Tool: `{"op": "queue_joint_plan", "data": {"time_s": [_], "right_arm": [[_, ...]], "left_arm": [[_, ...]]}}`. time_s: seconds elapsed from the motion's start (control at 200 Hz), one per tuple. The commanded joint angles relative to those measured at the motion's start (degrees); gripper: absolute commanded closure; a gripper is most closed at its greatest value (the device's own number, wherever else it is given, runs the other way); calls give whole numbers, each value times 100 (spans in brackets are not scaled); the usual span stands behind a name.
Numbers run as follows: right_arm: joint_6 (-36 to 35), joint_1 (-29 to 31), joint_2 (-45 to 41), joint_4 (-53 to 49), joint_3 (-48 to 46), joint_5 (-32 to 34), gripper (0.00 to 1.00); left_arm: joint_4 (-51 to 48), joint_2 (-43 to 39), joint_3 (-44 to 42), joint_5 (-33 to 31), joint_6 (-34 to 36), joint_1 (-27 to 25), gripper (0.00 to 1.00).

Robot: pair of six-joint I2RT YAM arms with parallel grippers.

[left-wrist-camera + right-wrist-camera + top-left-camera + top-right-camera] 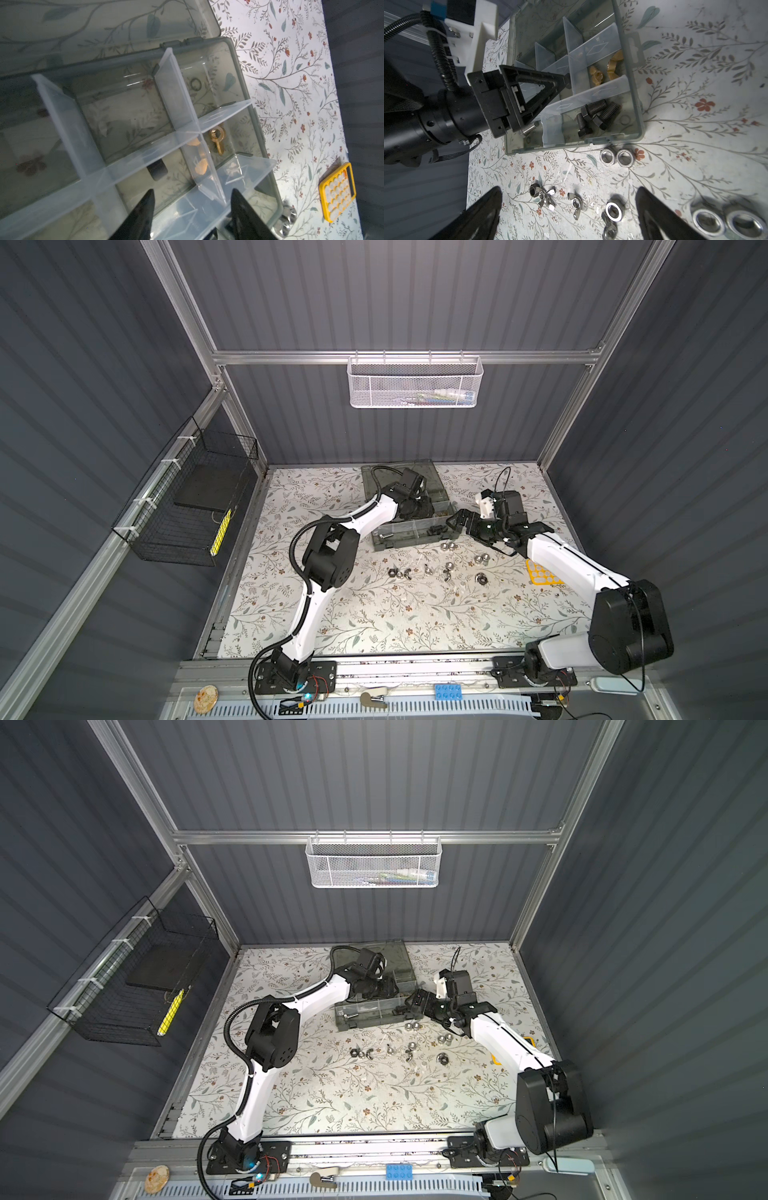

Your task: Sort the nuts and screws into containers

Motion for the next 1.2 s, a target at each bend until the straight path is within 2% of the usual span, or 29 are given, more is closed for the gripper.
{"op": "queue_joint_plan", "data": {"time_s": [0.0,0.07,0.145,0.16,0.535,0.785,0.996,1.196], "right_arm": [[-44,-20,-208,-248,-64,130,1],[-91,-20,-312,-352,-80,175,1],[-144,-20,-410,-475,-82,236,1],[-154,-20,-443,-498,-81,238,1],[-167,-21,-843,-1252,-178,849,1],[-84,-11,-1012,-1846,-446,1297,1],[7,-2,-1270,-2063,-880,1641,1],[163,68,-1322,-1957,-1378,1744,1]], "left_arm": [[-281,-427,-207,-138,76,29,31],[-258,-634,-348,-169,69,29,21],[-232,-887,-532,-197,64,26,2],[-231,-937,-561,-200,67,26,0],[-18,-2300,-1741,-192,12,27,0],[413,-3211,-2744,100,-233,-21,0],[975,-3736,-3607,295,-646,-348,0],[1439,-3819,-4092,268,-873,-842,0]]}}
